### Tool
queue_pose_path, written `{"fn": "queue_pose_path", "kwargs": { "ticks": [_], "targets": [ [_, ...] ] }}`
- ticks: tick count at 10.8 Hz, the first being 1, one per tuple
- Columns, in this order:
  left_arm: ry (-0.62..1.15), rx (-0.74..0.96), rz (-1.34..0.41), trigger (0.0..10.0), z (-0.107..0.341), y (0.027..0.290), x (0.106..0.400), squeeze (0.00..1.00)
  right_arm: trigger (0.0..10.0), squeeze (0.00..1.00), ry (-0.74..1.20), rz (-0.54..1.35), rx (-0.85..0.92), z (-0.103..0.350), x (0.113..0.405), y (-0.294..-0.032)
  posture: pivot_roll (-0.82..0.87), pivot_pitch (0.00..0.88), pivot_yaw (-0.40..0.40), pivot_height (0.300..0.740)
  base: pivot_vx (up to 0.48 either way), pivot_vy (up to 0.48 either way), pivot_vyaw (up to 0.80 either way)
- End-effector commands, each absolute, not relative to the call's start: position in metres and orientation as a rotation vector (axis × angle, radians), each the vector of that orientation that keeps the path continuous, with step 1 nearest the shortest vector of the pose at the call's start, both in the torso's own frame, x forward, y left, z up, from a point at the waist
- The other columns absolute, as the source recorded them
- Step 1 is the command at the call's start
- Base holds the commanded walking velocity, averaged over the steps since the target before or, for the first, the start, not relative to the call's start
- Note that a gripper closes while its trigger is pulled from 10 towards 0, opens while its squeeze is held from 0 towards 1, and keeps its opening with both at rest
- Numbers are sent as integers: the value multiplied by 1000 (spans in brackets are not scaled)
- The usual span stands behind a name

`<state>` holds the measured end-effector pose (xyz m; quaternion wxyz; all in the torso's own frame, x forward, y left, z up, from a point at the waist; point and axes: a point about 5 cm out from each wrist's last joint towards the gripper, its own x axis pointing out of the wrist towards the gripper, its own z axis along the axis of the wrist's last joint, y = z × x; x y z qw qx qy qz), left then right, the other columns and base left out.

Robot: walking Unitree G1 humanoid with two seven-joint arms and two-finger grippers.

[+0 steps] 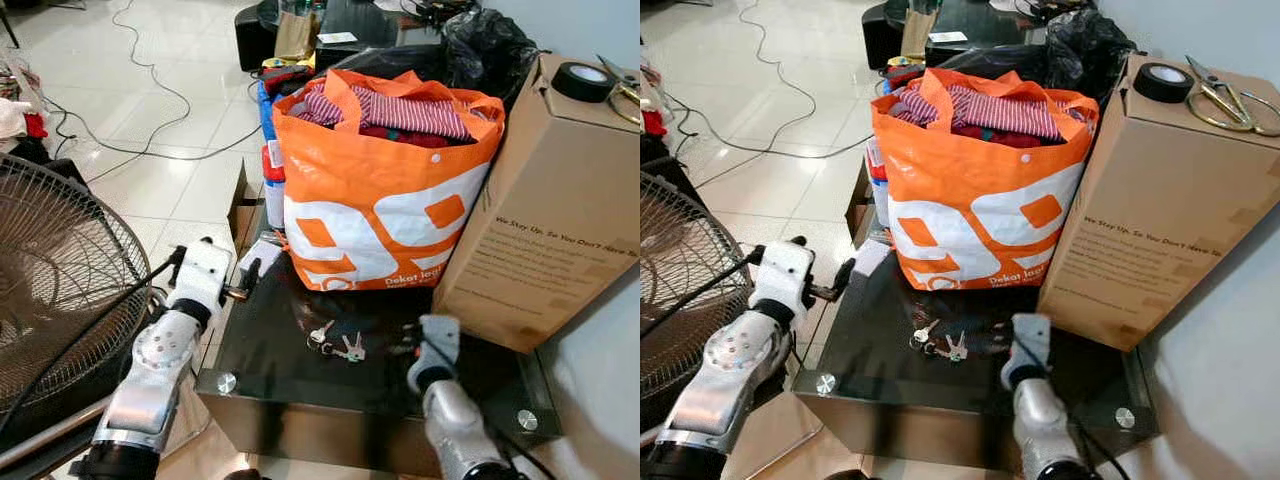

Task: Hang keys on a hook

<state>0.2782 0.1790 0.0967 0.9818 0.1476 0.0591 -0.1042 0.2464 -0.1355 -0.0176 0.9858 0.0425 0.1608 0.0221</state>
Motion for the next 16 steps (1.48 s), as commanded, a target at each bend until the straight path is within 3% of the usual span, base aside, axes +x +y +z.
{"fn": "queue_pose_path", "kwargs": {
  "ticks": [1,5,8,12,16],
  "targets": [
    [113,295,-205,10000,97,180,276,0,10000,1000,-170,95,-59,121,325,-154,94,0,-138,740,0,0,0],
    [114,278,-223,10000,96,173,269,0,10000,1000,-161,56,-80,119,314,-160,37,0,-110,740,0,0,0],
    [73,272,-200,10000,103,172,270,0,10000,1000,-141,92,-6,117,310,-163,97,0,-166,740,0,0,0],
    [69,231,-114,10000,99,171,265,0,10000,1000,9,22,68,91,295,-169,80,0,-137,740,0,0,0],
    [49,256,-164,10000,104,168,274,0,10000,1000,-60,-1,98,105,291,-167,39,0,-68,740,0,0,0]
  ]
}}
